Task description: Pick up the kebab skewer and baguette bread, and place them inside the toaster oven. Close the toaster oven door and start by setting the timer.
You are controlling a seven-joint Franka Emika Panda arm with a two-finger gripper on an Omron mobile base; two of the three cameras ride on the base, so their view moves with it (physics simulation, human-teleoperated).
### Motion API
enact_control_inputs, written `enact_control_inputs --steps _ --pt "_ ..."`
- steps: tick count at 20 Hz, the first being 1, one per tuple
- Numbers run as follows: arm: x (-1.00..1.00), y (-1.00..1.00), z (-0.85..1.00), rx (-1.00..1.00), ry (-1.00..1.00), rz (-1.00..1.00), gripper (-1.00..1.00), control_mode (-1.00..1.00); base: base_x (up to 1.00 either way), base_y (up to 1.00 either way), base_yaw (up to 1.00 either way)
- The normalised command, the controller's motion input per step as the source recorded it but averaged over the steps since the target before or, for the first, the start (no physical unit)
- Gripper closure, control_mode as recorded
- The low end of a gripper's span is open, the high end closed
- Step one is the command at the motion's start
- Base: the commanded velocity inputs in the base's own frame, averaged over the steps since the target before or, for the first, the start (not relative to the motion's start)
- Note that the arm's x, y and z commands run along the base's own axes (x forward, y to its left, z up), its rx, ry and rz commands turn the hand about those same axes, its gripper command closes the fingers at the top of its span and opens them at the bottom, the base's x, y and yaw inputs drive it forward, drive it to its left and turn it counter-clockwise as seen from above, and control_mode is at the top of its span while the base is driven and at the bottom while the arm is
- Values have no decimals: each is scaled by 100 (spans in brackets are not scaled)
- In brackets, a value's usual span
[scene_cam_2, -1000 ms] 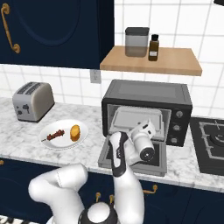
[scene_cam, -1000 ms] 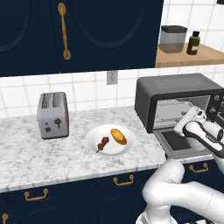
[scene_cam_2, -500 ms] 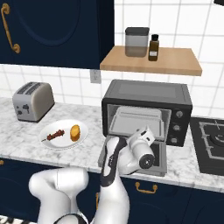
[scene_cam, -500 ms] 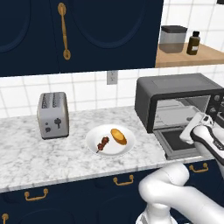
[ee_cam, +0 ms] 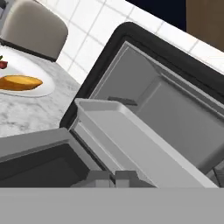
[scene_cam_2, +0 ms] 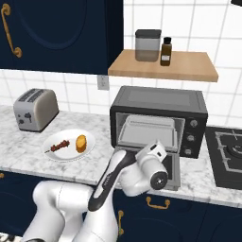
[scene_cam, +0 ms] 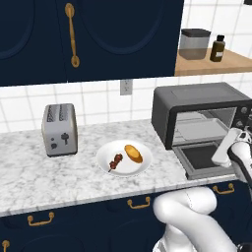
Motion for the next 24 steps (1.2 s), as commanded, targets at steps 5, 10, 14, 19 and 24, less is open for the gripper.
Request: enact_control_inputs --steps 5,10,14,19,24 --pt "-77 40 94 0 9 1 -100 -100 0 0 0" --pt "-59 70 83 0 29 -9 -100 -100 0 0 0" --pt "-58 78 61 0 29 -12 -100 -100 0 0 0" --pt "-36 82 39 11 36 -28 -100 -100 0 0 0" --pt "-3 91 11 15 32 -36 -100 -100 0 0 0"
